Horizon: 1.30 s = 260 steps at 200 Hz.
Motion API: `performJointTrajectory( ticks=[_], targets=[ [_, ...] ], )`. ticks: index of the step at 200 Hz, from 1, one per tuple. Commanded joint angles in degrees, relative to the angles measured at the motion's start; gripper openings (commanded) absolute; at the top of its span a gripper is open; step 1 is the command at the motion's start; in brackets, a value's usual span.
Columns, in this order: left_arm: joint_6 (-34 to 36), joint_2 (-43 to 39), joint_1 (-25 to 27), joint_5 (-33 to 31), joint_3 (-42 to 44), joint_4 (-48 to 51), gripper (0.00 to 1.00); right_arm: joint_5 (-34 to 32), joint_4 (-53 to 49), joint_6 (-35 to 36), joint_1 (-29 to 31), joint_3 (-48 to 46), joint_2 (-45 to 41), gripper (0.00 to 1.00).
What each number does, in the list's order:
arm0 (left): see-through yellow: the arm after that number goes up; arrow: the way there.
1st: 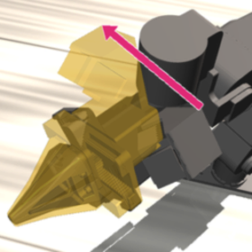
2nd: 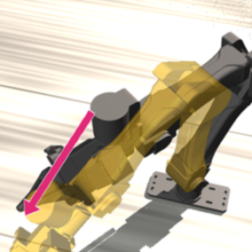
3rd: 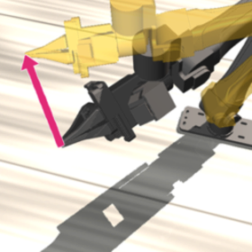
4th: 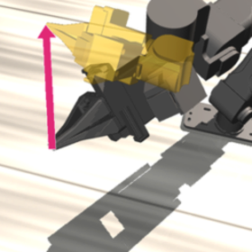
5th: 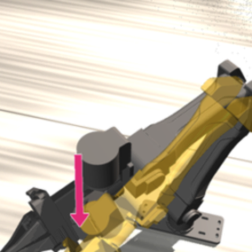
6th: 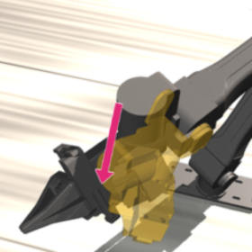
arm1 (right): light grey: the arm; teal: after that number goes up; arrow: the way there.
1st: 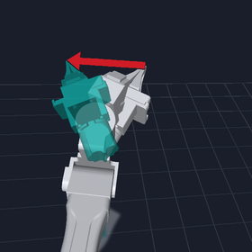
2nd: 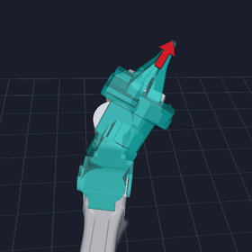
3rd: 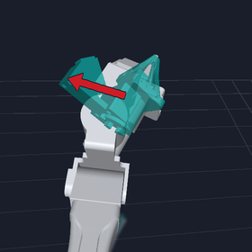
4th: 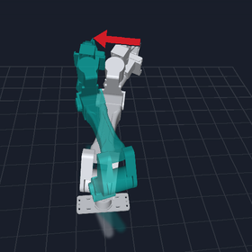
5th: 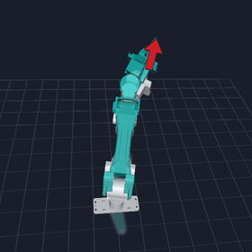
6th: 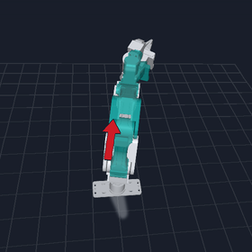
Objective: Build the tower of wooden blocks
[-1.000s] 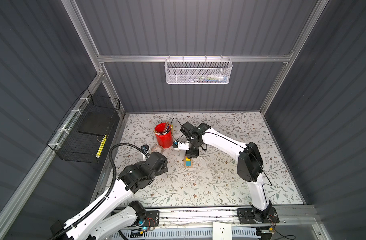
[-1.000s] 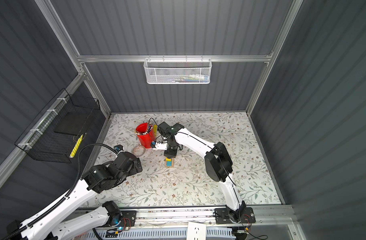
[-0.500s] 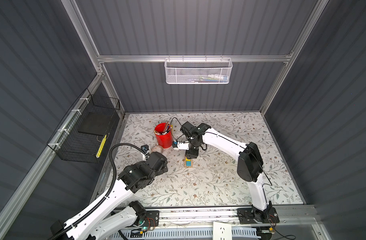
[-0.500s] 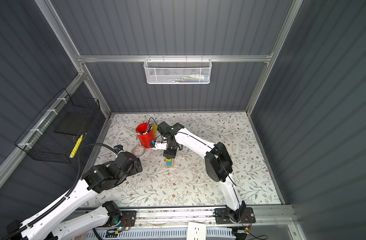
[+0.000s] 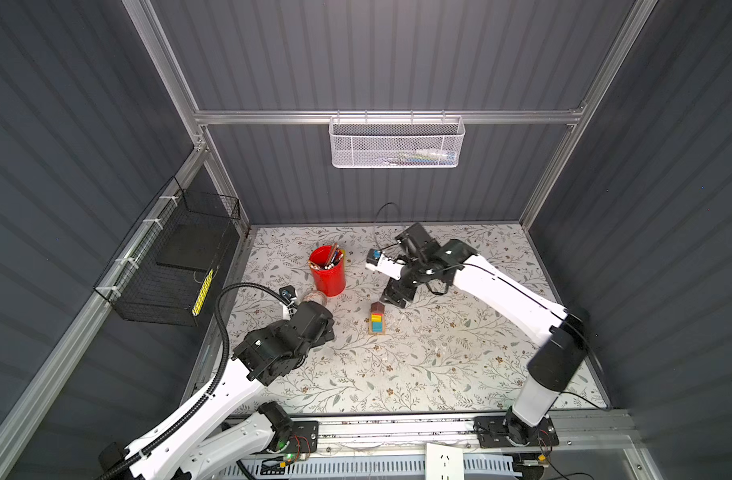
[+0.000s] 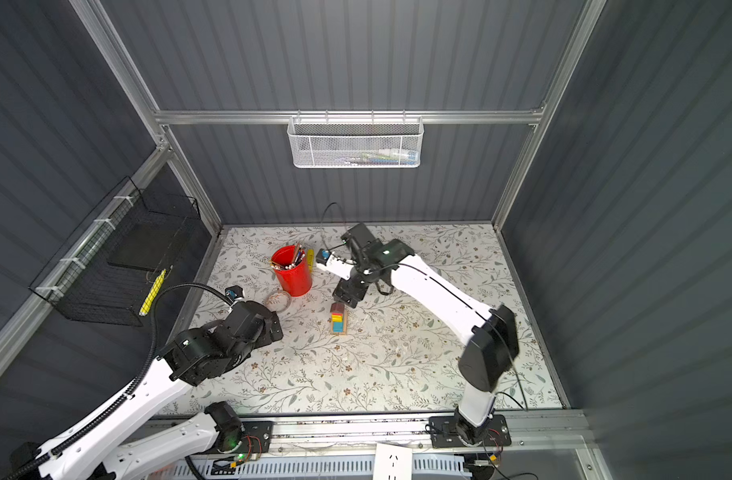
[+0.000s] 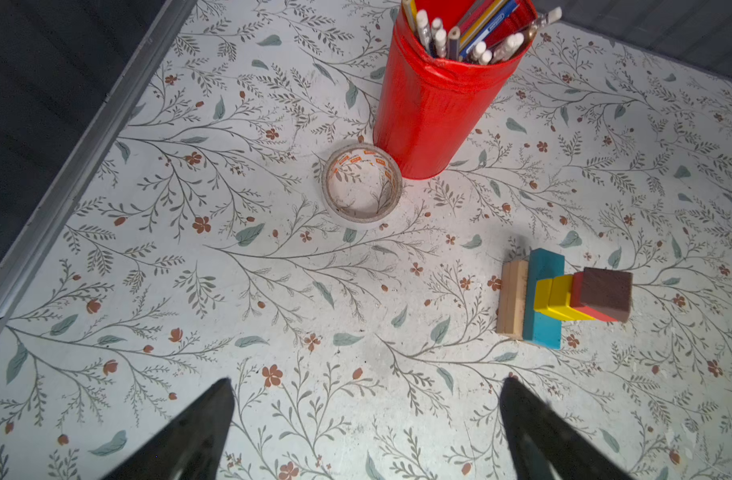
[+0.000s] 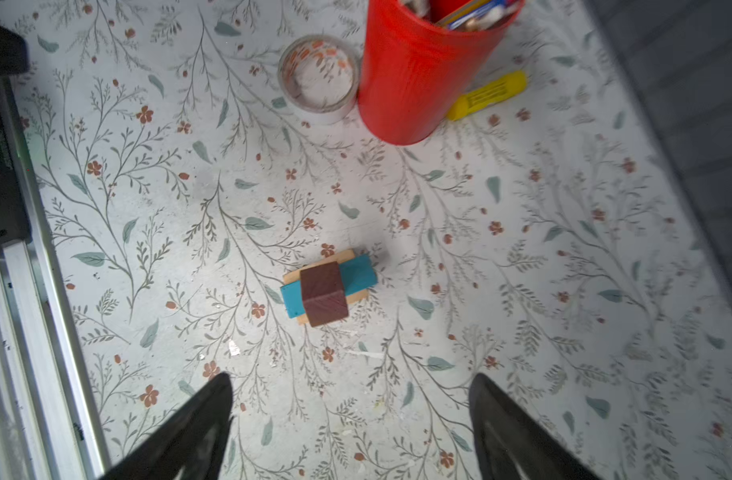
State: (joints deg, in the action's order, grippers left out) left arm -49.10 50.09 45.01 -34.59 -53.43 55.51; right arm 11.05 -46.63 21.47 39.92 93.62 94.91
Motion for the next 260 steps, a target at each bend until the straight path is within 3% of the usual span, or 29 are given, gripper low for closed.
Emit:
performJointTrajectory(
  ticks=[1,22,44,78,97,114,138,173,187,207,216,228,239,260],
  targets=[
    [2.28,-0.56,-0.18,-6.74,-1.44,0.39,1.0,-2.59,9.31,-14.74,-5.18,-9.38,-8.7,0.96],
    [3.36,-0.33,-1.79,-12.44,1.12,-2.74,1.0,-9.61,16.61,-23.68,-10.98,-21.28,-18.56,0.99],
    [6.98,-0.24,-8.31,-15.41,5.74,-9.74,1.0,-21.93,22.43,-31.91,-19.13,-33.53,-27.4,0.99],
    [17.25,1.8,-21.72,-18.05,15.0,-30.7,1.0,-24.85,31.79,-41.77,-36.76,-47.16,-32.22,0.99],
    [27.48,7.34,-27.74,-16.65,20.77,-49.13,1.0,-32.52,43.25,-39.28,-39.54,-54.48,-29.52,0.99],
    [32.87,14.17,-32.37,-14.46,22.69,-59.71,1.0,-36.98,55.59,-34.78,-40.38,-60.33,-25.89,0.99],
    [41.0,21.47,-34.44,-9.66,29.34,-82.21,1.0,-30.53,71.23,-30.82,-41.59,-66.49,-21.85,0.99],
    [46.82,29.49,-36.62,0.82,36.27,-105.45,1.0,-20.57,90.64,-26.55,-42.48,-71.62,-18.67,0.99],
    [47.7,33.22,-37.34,5.22,38.55,-114.98,1.0,-18.81,90.53,-26.66,-42.8,-71.17,-16.47,0.99],
    [49.06,40.62,-37.55,11.11,39.25,-124.34,1.0,-11.78,108.44,-23.78,-42.87,-77.6,-10.94,0.99],
    [50.12,44.38,-37.55,12.86,39.19,-129.19,1.0,-12.62,107.89,-24.12,-42.9,-77.67,-11.26,0.99],
    [50.49,47.89,-37.54,14.15,38.92,-131.74,1.0,-15.58,100.97,-25.66,-43.03,-74.36,-11.44,0.99],
    [51.09,49.78,-37.54,12.99,37.42,-132.32,1.0,-16.07,101.61,-25.74,-43.09,-74.95,-11.78,0.99],
    [47.57,48.11,-37.55,8.06,29.48,-112.97,1.0,-16.47,102.97,-25.6,-42.91,-75.39,-11.44,0.99]
  ],
)
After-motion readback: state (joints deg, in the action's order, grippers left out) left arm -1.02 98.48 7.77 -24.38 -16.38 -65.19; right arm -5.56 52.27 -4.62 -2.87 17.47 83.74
